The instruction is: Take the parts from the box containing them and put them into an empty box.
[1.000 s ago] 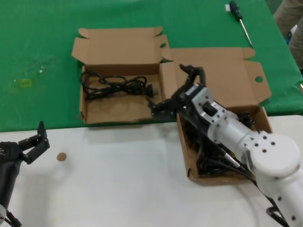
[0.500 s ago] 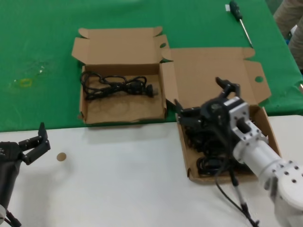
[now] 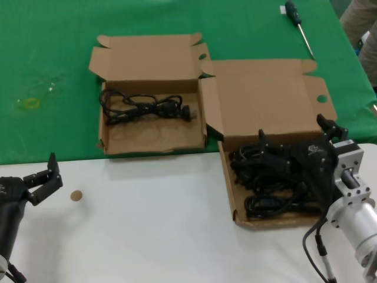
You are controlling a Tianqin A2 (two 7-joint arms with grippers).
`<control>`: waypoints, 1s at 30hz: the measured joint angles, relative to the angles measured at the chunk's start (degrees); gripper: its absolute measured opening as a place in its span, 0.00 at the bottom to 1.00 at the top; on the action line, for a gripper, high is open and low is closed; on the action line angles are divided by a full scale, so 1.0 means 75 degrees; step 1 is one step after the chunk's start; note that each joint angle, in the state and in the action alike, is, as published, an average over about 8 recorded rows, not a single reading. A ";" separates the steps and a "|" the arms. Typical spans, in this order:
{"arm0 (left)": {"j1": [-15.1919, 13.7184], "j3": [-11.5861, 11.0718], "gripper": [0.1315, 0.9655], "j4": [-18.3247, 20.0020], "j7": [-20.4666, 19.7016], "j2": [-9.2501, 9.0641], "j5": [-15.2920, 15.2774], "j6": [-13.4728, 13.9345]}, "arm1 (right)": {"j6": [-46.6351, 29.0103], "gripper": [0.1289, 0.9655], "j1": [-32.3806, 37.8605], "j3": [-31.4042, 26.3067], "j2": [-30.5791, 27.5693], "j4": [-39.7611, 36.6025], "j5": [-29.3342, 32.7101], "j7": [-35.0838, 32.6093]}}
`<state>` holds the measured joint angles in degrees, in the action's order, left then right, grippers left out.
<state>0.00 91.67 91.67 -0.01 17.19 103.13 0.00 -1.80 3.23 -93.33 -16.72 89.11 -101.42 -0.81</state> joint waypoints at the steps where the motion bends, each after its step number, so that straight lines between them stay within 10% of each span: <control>1: 0.0000 0.0000 1.00 0.0000 0.0000 0.0000 0.0000 0.0000 | 0.0030 1.00 -0.0054 0.0028 -0.0008 0.0043 -0.0029 0.0014; 30: 0.0000 0.0000 1.00 0.0000 0.0000 0.0000 0.0000 0.0000 | 0.0081 1.00 -0.0143 0.0074 -0.0021 0.0115 -0.0076 0.0036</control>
<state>0.00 91.67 91.67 0.00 17.19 103.13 0.00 -1.20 2.15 -92.78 -16.88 89.97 -101.99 -0.54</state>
